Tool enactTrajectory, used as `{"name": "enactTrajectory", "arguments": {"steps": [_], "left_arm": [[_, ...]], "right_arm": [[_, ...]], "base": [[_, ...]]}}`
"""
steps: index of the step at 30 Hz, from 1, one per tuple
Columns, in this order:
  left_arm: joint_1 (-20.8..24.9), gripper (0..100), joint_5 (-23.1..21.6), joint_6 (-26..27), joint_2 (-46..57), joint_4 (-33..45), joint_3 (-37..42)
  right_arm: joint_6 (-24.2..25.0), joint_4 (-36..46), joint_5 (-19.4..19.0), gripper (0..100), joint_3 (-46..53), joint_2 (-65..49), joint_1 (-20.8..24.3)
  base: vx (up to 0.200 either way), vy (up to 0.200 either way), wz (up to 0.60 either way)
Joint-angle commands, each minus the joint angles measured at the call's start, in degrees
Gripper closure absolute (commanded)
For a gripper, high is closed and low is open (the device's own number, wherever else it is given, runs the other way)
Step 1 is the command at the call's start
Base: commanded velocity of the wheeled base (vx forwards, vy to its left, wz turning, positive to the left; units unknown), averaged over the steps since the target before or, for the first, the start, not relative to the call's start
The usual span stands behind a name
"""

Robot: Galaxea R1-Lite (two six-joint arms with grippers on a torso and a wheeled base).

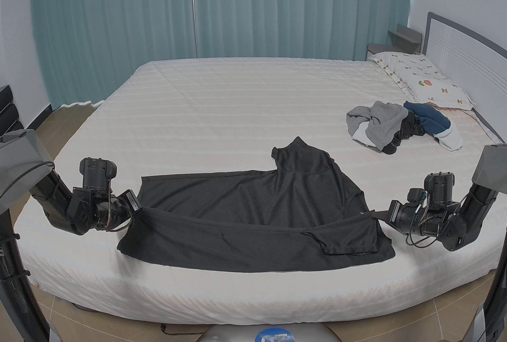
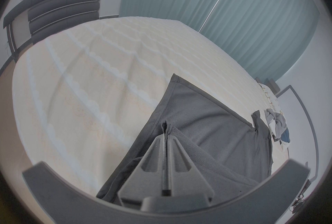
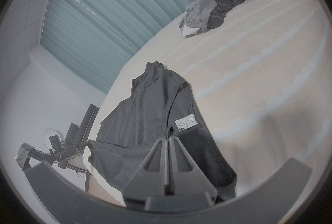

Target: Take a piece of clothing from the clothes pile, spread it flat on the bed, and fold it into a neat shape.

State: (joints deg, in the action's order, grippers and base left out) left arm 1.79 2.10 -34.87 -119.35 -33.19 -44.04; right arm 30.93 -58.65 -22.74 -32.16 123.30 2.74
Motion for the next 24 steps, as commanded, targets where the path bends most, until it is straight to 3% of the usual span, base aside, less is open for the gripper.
{"name": "enactTrajectory", "arguments": {"steps": [1, 16, 24], "left_arm": [[0.1, 100, 0.1, 0.7, 2.4, 0.0, 1.0], [-0.2, 100, 0.2, 10.0, 9.7, 0.7, 7.9], [-0.5, 100, 0.2, 14.9, 13.9, 1.6, 11.0]], "right_arm": [[0.0, -0.1, 0.0, 100, 0.7, -1.6, -0.4], [0.0, -0.1, -0.9, 100, 7.9, -10.4, -2.7], [0.0, -0.1, -3.4, 100, 13.2, -18.1, -3.7]], "base": [[0.000, 0.000, 0.00], [0.000, 0.000, 0.00], [0.000, 0.000, 0.00]]}}
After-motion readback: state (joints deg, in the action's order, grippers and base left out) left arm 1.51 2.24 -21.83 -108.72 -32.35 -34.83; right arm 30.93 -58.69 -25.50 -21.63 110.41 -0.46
